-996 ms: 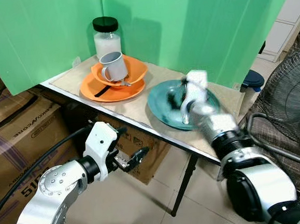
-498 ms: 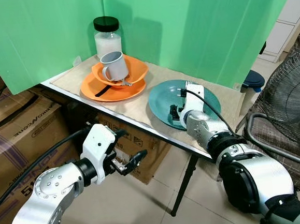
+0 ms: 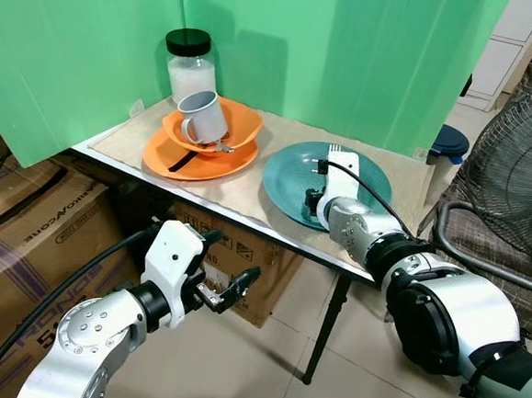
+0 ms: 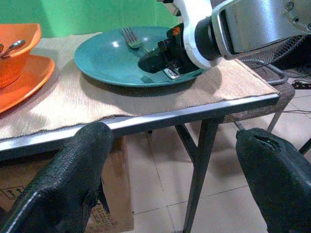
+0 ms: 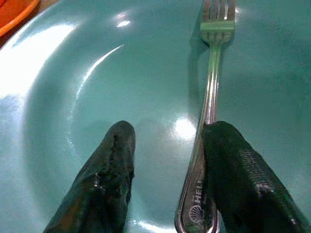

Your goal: Setting the table

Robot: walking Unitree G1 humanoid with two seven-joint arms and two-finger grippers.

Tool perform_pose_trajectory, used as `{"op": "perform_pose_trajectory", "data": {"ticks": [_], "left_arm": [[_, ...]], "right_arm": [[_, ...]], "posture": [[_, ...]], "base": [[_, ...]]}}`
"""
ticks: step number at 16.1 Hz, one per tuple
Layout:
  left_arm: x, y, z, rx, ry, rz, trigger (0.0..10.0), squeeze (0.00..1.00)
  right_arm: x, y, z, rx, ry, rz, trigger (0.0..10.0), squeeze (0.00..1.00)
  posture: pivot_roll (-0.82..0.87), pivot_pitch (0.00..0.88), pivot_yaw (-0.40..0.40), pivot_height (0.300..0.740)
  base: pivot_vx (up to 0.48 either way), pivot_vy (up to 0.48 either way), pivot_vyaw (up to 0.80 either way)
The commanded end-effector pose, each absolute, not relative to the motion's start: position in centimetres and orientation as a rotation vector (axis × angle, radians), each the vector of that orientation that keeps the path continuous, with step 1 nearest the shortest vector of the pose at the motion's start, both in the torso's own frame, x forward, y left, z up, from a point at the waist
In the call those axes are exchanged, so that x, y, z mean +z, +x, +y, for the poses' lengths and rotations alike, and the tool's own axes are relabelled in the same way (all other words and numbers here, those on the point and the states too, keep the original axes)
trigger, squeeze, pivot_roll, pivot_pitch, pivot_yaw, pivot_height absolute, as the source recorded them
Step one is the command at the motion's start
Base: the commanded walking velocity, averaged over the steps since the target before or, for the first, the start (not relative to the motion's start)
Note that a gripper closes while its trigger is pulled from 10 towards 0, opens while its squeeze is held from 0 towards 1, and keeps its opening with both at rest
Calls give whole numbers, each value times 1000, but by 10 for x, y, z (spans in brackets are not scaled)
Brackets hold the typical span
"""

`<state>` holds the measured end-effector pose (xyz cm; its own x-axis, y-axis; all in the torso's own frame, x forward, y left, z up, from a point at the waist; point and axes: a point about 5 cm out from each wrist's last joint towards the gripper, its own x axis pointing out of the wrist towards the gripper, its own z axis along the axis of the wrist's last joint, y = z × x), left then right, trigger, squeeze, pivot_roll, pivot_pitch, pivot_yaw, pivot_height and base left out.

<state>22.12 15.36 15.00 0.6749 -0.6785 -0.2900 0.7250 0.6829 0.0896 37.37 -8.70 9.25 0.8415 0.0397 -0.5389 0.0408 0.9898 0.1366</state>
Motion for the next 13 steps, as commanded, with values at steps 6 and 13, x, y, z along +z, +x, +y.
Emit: {"op": "perform_pose_trajectory", "data": {"ticks": [6,13], "left_arm": [[152,223,152,-807,215,235,10000,0],[153,227,151,-815,221,226,10000,0]], "right_arm": [[98,377,-89,-1,140,573,0,0],[102,380,-92,-8,158,562,0,0]], "posture": [[190,0,-121,740],[184,0,-112,740]], "base": [[0,0,0],[0,0,0]]}}
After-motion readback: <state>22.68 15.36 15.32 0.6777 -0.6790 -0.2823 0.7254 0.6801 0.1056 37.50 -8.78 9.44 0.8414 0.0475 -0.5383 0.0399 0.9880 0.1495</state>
